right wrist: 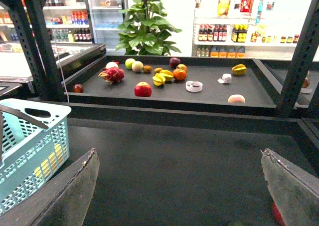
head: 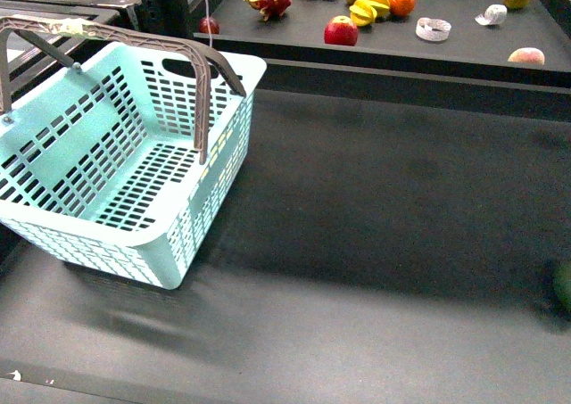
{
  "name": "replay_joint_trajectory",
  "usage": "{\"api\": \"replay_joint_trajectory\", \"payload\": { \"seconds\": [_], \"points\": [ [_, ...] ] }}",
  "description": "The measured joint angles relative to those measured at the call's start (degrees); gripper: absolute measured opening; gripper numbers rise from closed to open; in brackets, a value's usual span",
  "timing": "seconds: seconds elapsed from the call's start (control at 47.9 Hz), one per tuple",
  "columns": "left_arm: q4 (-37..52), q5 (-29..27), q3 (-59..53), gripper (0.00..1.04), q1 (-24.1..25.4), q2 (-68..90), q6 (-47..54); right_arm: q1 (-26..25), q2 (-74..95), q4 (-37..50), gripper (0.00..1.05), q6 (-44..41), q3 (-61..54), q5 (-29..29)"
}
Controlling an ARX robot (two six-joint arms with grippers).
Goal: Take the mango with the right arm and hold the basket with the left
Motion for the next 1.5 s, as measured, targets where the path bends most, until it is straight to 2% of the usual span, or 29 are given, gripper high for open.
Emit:
{"api": "replay_joint_trajectory", "payload": {
  "seconds": [0.292, 0.375, 0.667, 0.688, 0.709, 0.772, 0.813, 0.855, 0.897, 0.98, 1.085, 1.147, 1.189, 1.502],
  "points": [
    [7.5, 0.1, -10.1, 0.99, 3.7, -7.6, 0.9, 0.0, 0.0, 0.0, 0.97, 0.0, 0.0, 0.0],
    [7.1, -1.6, -11.0, 0.99, 4.1, -9.2, 1.0, 0.0, 0.0, 0.0, 0.97, 0.0, 0.0, 0.0],
    [7.4, -1.1, -11.1, 0.98, 4.3, -9.4, 1.5, 0.0, 0.0, 0.0, 0.97, 0.0, 0.0, 0.0],
    [9.0, 1.6, -11.6, 0.96, 5.0, -9.2, 3.8, 0.0, 0.0, 0.0, 0.97, 0.0, 0.0, 0.0],
    [11.6, 7.3, -12.4, 0.92, 5.6, -9.2, 6.6, 0.0, 0.0, 0.0, 0.97, 0.0, 0.0, 0.0],
    [17.6, 18.3, -14.9, 0.81, 6.5, -9.7, 17.9, 0.0, 0.0, 0.0, 0.97, 0.0, 0.0, 0.0],
    [18.5, 22.9, -16.3, 0.74, 6.6, -11.2, 26.8, 0.0, 0.0, 0.0, 0.97, 0.0, 0.0, 0.0],
    [18.5, 25.1, -17.7, 0.67, 6.4, -13.2, 33.0, 0.0, 0.0, 0.0, 0.97, 0.0, 0.0, 0.0],
    [18.3, 25.6, -19.0, 0.60, 6.1, -15.1, 39.2, 0.0, 0.0, 0.0, 0.97, 0.0, 0.0, 0.0],
    [16.8, 22.5, -21.2, 0.46, 4.0, -18.7, 45.0, 0.0, 0.0, 0.0, 0.97, 0.0, 0.0, 0.0],
    [14.5, 22.6, -23.6, 0.28, 2.9, -23.0, 48.6, 0.0, 0.0, 0.0, 0.97, 0.0, 0.0, 0.0],
    [12.1, 22.4, -25.4, 0.12, 2.8, -27.3, 49.8, 0.0, 0.0, 0.0, 0.97, 0.0, 0.0, 0.0],
    [11.0, 22.3, -26.0, 0.05, 2.8, -29.1, 50.0, 0.0, 0.0, 0.0, 0.97, 0.0, 0.0, 0.0],
    [0.6, 22.3, -29.6, 0.04, 2.8, -43.1, 50.6, 0.0, 0.0, 0.0, 0.97, 0.0, 0.0, 0.0]
  ]
}}
